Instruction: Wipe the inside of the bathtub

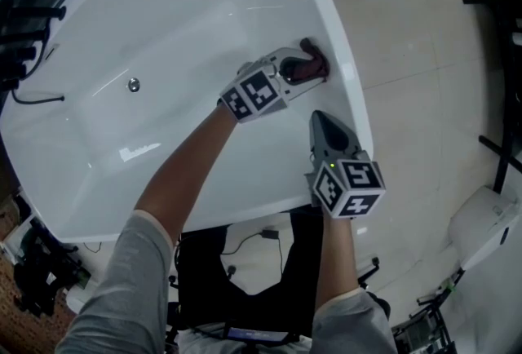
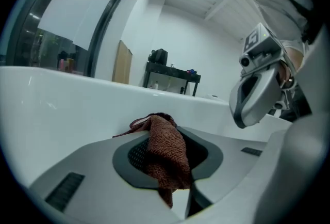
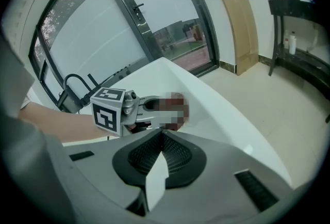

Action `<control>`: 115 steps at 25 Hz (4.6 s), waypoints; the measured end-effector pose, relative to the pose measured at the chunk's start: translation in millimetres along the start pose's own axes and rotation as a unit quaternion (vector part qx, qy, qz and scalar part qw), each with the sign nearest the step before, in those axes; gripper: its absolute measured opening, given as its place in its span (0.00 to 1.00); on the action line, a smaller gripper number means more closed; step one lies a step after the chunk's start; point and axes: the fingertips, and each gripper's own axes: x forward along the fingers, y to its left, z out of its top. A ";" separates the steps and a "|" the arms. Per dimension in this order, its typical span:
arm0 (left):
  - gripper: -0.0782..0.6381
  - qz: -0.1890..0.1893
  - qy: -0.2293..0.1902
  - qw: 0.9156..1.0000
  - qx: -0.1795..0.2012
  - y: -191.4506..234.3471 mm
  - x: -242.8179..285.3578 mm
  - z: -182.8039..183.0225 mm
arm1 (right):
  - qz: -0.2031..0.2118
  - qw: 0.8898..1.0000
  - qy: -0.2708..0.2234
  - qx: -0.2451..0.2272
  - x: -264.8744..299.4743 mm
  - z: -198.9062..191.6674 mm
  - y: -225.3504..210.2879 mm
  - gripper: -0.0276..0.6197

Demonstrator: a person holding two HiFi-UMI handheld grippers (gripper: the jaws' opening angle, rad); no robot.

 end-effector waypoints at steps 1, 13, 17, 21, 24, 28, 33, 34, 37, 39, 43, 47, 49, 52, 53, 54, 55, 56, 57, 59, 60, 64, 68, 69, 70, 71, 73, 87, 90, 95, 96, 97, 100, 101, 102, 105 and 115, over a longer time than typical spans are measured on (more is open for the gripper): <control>0.26 0.013 -0.007 1.000 -0.013 11.7 -1.9 0.2 | 0.002 1.000 0.001 0.001 2.6 -0.2 1.0 0.06; 0.25 0.082 -0.033 0.996 -0.024 92.5 -21.0 -4.5 | 0.009 1.000 0.006 -0.013 38.8 -5.7 10.2 0.06; 0.25 0.043 -0.022 0.999 -0.010 47.4 -9.6 -18.8 | 0.006 1.000 0.013 -0.014 40.0 -12.7 4.5 0.06; 0.25 0.018 -0.015 1.000 -0.002 8.7 -0.9 -37.9 | 0.001 1.000 0.023 -0.009 39.4 -21.2 -0.7 0.06; 0.25 0.023 -0.012 1.000 0.011 14.1 -2.6 -41.8 | 0.002 1.000 0.026 -0.012 39.6 -23.9 1.0 0.06; 0.25 0.054 -0.004 0.999 0.006 60.1 -10.5 -47.3 | 0.000 1.000 0.025 -0.017 46.0 -24.2 -1.0 0.06; 0.25 0.073 -0.014 0.997 -0.010 95.8 -18.5 -48.7 | -0.010 0.999 0.030 -0.023 63.3 -26.3 -1.4 0.06; 0.25 0.070 -0.015 0.997 -0.010 94.1 -18.0 -49.7 | -0.013 0.999 0.033 -0.024 67.1 -27.2 -1.4 0.06; 0.25 0.041 0.012 0.999 0.003 73.5 -13.3 -70.2 | -0.019 0.999 0.045 -0.024 78.2 -31.7 -0.8 0.06; 0.25 0.014 0.039 0.999 0.011 48.3 -6.7 -92.0 | -0.022 0.998 0.051 -0.024 81.4 -33.9 -1.4 0.06; 0.25 -0.006 0.033 0.999 0.001 8.0 1.9 -109.0 | -0.026 0.998 0.057 -0.029 80.2 -33.4 -1.3 0.06; 0.25 -0.010 0.026 1.000 0.006 2.2 3.4 -111.6 | -0.030 0.997 0.061 -0.029 77.5 -37.2 -4.4 0.06; 0.25 0.008 0.024 1.000 0.003 19.5 0.8 -110.3 | -0.028 0.997 0.061 -0.029 77.3 -36.8 -4.9 0.06; 0.25 0.049 0.019 0.999 -0.009 61.7 -7.5 -108.1 | -0.025 0.997 0.060 -0.030 81.0 -35.3 -2.7 0.06; 0.25 0.059 0.020 0.998 -0.012 75.1 -10.5 -108.0 | -0.024 0.997 0.060 -0.031 83.6 -35.0 -1.7 0.06; 0.25 0.068 0.020 0.997 -0.014 87.1 -13.4 -108.0 | -0.023 0.997 0.061 -0.033 86.3 -35.1 -0.6 0.06; 0.25 0.074 0.019 0.997 -0.016 96.4 -15.6 -108.3 | -0.022 0.997 0.063 -0.034 89.1 -35.6 0.7 0.06; 0.25 0.077 0.017 0.997 -0.019 102.4 -17.3 -108.8 | -0.020 0.997 0.064 -0.036 91.8 -36.6 2.1 0.06; 0.25 0.078 0.013 0.997 -0.024 105.2 -18.3 -109.4 | -0.019 0.997 0.066 -0.038 94.3 -37.6 3.4 0.06; 0.25 0.077 0.004 0.996 -0.033 102.5 -18.1 -110.9 | -0.019 0.997 0.069 -0.041 98.4 -39.3 4.2 0.06; 0.25 0.073 0.003 0.997 -0.034 96.6 -16.8 -113.2 | -0.020 0.996 0.071 -0.041 100.0 -40.1 3.8 0.06; 0.25 0.035 0.031 0.999 -0.021 49.1 -5.8 -138.0 | -0.024 0.996 0.077 -0.043 101.8 -39.9 1.3 0.06; 0.25 0.024 0.030 0.999 -0.022 17.9 2.6 -152.7 | -0.025 0.995 0.079 -0.048 102.0 -38.2 -1.5 0.06; 0.25 0.025 0.029 0.999 -0.019 18.3 2.2 -153.8 | -0.025 0.995 0.080 -0.048 103.0 -38.6 -1.3 0.06; 0.25 0.027 0.030 0.999 -0.015 22.2 1.1 -155.3 | -0.024 0.995 0.081 -0.048 104.3 -39.3 -0.9 0.06; 0.25 0.034 0.033 0.999 -0.013 30.0 -0.5 -157.4 | -0.023 0.995 0.083 -0.050 105.9 -40.1 -0.7 0.06; 0.25 0.054 0.039 0.998 -0.015 53.9 -4.5 -161.9 | -0.020 0.995 0.086 -0.053 109.6 -41.5 0.0 0.06; 0.25 0.038 0.060 0.997 -0.024 57.1 -5.0 -196.5 | -0.013 0.990 0.122 -0.063 143.7 -55.9 2.8 0.06; 0.25 0.015 0.072 0.997 -0.013 28.8 4.0 -216.2 | -0.010 0.990 0.125 -0.068 145.7 -56.8 2.6 0.06; 0.25 0.045 0.067 0.997 -0.003 52.4 -1.3 -222.8 | -0.005 0.989 0.127 -0.074 150.9 -60.4 6.4 0.06; 0.25 0.055 0.069 0.996 -0.007 63.3 -3.2 -224.6 | -0.005 0.989 0.127 -0.074 151.6 -60.6 6.0 0.06; 0.25 0.069 0.071 0.995 -0.011 75.7 -5.6 -225.3 | -0.005 0.989 0.127 -0.074 152.3 -60.9 5.5 0.06; 0.25 0.115 0.076 0.990 -0.023 118.2 -16.2 -223.9 | -0.005 0.989 0.128 -0.076 157.1 -60.7 6.1 0.06; 0.25 0.122 0.076 0.989 -0.024 128.5 -19.0 -223.3 | -0.006 0.989 0.128 -0.078 159.5 -59.9 7.1 0.06; 0.25 0.123 0.075 0.989 -0.024 134.7 -20.6 -222.8 | -0.006 0.988 0.129 -0.081 162.0 -58.8 8.1 0.06; 0.25 0.121 0.065 0.990 -0.036 133.4 -19.7 -223.8 | -0.006 0.987 0.137 -0.090 168.5 -55.5 9.5 0.06; 0.25 0.038 0.106 0.993 -0.021 40.1 6.0 -276.3 | 0.005 0.982 0.155 -0.110 180.4 -46.5 19.0 0.06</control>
